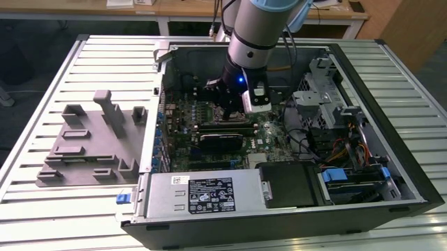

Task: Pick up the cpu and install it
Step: 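Install the second cpu locking lever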

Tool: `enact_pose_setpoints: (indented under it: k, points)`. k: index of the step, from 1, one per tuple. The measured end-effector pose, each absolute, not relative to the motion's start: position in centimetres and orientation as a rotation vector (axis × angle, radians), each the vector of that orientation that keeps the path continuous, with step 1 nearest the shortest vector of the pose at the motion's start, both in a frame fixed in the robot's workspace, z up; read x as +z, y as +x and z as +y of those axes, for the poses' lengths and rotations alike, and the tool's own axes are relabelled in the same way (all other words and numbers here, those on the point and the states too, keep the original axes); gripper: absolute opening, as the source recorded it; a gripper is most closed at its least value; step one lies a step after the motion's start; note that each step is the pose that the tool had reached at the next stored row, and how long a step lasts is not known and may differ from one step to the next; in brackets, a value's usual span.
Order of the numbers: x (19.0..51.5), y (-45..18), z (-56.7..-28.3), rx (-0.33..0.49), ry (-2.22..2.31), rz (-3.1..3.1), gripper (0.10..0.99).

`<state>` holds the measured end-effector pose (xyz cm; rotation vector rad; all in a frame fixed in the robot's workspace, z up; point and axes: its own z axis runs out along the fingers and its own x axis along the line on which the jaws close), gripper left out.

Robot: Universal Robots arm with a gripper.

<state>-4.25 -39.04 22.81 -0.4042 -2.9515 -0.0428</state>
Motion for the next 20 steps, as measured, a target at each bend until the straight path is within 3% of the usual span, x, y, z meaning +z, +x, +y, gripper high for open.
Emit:
enact_pose_setpoints:
  k: [7, 20]
  points:
    - [22.6, -4.4, -39.1, -0.088, -0.388, -2.972, 0.106]
    - [22.1, -5.3, -39.5, -0.092, -0.280, -2.989, 0.106]
